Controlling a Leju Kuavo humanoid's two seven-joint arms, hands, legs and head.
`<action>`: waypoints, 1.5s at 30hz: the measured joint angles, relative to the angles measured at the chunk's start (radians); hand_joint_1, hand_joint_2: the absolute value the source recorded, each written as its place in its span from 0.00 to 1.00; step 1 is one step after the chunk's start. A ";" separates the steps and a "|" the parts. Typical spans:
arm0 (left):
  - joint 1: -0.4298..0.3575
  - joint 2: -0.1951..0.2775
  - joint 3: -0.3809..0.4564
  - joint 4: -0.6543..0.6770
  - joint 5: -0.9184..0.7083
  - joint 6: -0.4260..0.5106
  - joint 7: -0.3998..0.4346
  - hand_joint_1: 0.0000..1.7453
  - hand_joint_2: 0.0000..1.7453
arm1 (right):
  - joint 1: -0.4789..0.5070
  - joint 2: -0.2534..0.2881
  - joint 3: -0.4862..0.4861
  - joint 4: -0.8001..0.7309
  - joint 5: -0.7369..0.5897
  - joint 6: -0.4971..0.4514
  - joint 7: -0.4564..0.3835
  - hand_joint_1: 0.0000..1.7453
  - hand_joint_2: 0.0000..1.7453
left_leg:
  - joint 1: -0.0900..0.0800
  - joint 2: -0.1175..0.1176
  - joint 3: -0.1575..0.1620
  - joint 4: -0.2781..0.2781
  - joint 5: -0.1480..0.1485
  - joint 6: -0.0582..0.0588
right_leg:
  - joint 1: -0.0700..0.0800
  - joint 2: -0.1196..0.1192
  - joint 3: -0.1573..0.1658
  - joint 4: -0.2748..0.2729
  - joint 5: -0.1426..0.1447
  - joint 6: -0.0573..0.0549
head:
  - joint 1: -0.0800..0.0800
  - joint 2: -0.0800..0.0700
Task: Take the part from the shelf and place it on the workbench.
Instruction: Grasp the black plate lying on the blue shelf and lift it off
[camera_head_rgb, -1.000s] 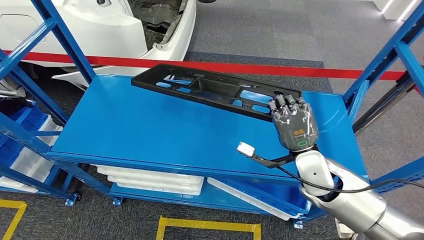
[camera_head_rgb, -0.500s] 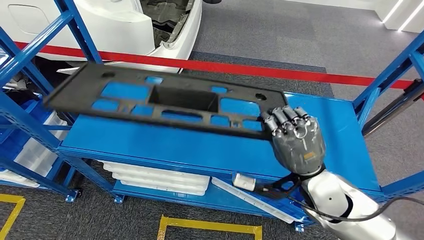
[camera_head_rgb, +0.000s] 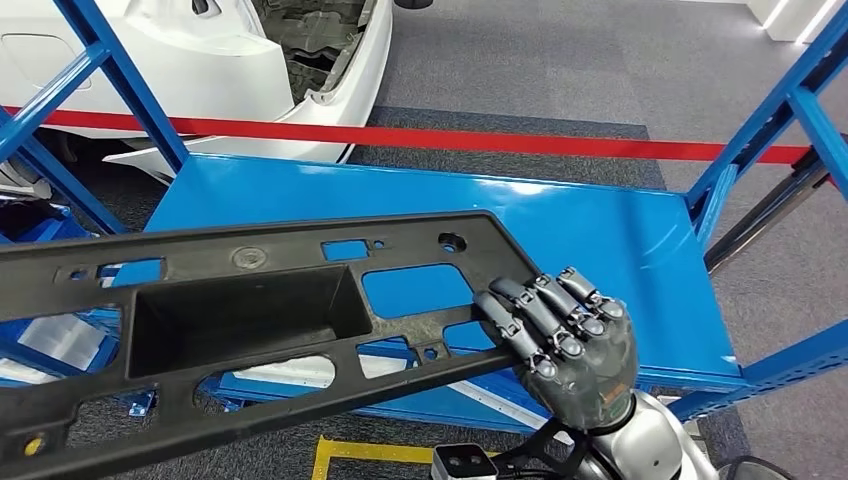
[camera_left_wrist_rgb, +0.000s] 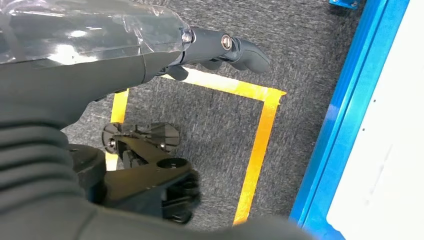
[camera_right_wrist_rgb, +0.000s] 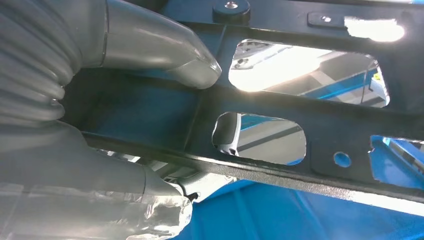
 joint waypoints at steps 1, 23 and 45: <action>-0.001 0.000 0.000 0.000 0.000 -0.001 -0.002 0.00 1.00 | 0.003 0.020 -0.001 -0.003 0.000 0.000 -0.015 1.00 1.00 | 0.002 0.000 0.032 -0.070 0.033 0.001 | -0.001 0.002 -0.001 0.005 -0.003 0.002 | -0.001 0.000; 0.017 -0.019 0.015 0.002 0.035 0.068 -0.001 0.00 1.00 | 0.011 0.126 0.000 -0.019 0.000 -0.004 0.097 1.00 1.00 | -0.003 0.007 0.079 -0.194 0.072 0.016 | 0.008 0.002 0.007 -0.005 -0.005 0.005 | 0.020 0.000; 0.031 -0.031 0.032 0.002 0.041 0.098 0.010 0.00 1.00 | 0.026 0.136 0.001 -0.009 0.000 -0.004 0.143 1.00 1.00 | -0.001 0.010 0.043 -0.190 0.103 0.052 | -0.002 0.001 -0.072 0.278 -0.161 0.043 | 0.024 0.000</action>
